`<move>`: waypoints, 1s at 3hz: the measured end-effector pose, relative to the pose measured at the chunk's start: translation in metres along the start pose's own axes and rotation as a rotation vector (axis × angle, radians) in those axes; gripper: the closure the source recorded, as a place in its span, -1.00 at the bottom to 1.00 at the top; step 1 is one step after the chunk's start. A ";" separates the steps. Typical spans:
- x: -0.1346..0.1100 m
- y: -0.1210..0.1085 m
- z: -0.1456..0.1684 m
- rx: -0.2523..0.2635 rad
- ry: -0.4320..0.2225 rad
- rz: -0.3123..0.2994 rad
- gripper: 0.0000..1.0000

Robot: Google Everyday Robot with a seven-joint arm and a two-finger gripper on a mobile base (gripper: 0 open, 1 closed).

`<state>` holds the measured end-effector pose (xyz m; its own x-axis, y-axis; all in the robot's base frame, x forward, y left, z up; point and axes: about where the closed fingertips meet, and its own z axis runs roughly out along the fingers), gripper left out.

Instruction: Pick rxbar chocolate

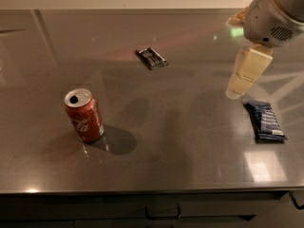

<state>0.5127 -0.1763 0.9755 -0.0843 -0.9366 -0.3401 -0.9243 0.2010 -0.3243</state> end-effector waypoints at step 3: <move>-0.054 -0.084 0.096 -0.043 -0.242 -0.024 -1.00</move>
Offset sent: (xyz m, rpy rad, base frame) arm 0.1318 0.0638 -0.0387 0.2447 -0.0309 0.1595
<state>0.6308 -0.1155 0.9361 0.0250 -0.8440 -0.5358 -0.9405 0.1618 -0.2987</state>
